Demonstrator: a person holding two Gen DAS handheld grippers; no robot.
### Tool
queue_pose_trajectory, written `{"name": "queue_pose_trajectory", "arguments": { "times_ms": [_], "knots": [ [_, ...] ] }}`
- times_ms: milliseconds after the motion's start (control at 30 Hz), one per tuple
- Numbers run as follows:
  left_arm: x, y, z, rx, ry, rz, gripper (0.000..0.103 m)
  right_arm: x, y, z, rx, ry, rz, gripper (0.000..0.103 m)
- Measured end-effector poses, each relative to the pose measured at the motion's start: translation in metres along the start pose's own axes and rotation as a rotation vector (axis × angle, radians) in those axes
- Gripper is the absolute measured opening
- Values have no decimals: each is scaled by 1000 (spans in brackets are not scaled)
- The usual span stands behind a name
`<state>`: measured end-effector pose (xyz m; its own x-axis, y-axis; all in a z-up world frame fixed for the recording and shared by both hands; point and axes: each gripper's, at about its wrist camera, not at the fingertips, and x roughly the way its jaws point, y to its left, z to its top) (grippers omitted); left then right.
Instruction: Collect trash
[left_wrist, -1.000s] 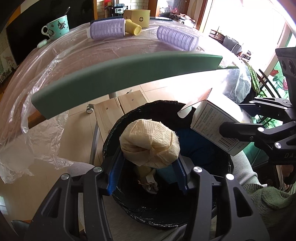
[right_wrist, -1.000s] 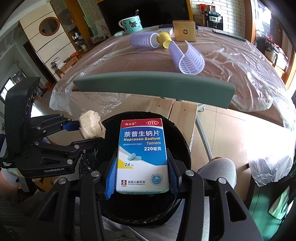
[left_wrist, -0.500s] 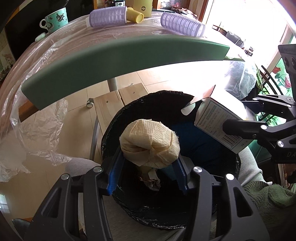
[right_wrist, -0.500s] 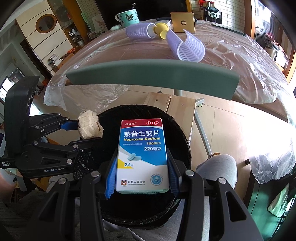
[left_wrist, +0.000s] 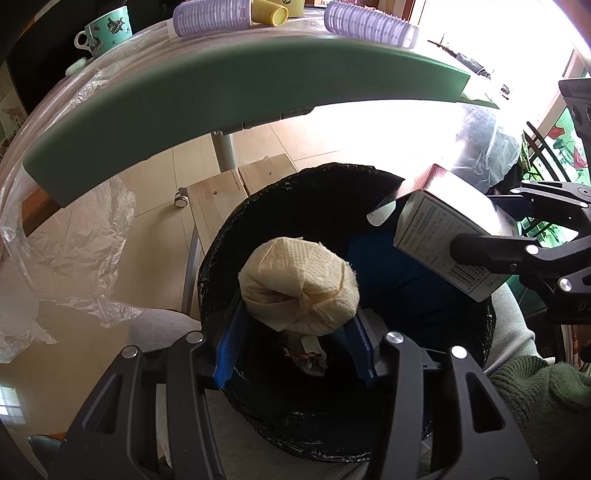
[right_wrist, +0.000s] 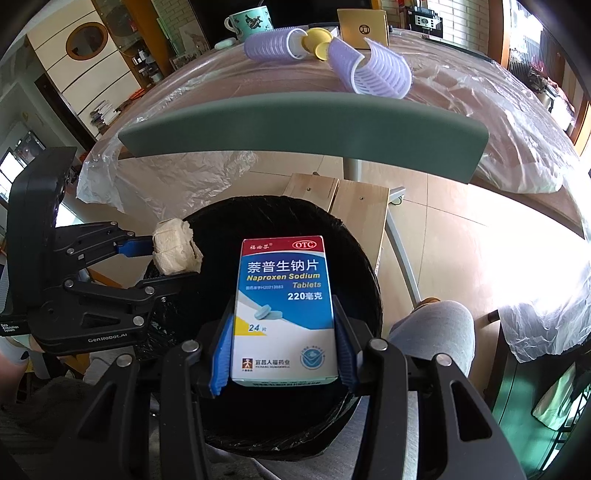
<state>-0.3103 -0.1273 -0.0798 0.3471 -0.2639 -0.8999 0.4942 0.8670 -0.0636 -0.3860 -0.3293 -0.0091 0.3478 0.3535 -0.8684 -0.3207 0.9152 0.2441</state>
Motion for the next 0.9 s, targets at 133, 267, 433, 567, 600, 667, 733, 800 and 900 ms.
{"name": "queue_pose_trajectory", "arguments": {
  "times_ms": [133,267,433,567,600,667,733,800,900],
  "knots": [
    [4,0,-1,3,10,5,51,3,-1,-1,0,6,-6,46],
    [9,1,-2,4,20,12,51,6,-1,-2,-6,14,-14,46],
    [18,3,-6,2,39,18,51,13,-2,-4,-8,30,-20,46],
    [26,3,-7,7,56,26,51,19,-3,-7,-7,41,-25,46],
    [27,3,-7,9,59,29,51,20,-3,-8,-7,45,-26,46],
    [31,3,-7,11,67,33,51,22,-4,-9,-5,51,-28,46],
    [33,3,-8,13,73,37,51,25,-4,-11,-5,57,-29,46],
    [36,4,-8,14,78,41,51,27,-5,-12,-7,61,-32,46],
    [39,4,-8,16,85,45,51,29,-5,-14,-5,69,-35,46]
  ]
}}
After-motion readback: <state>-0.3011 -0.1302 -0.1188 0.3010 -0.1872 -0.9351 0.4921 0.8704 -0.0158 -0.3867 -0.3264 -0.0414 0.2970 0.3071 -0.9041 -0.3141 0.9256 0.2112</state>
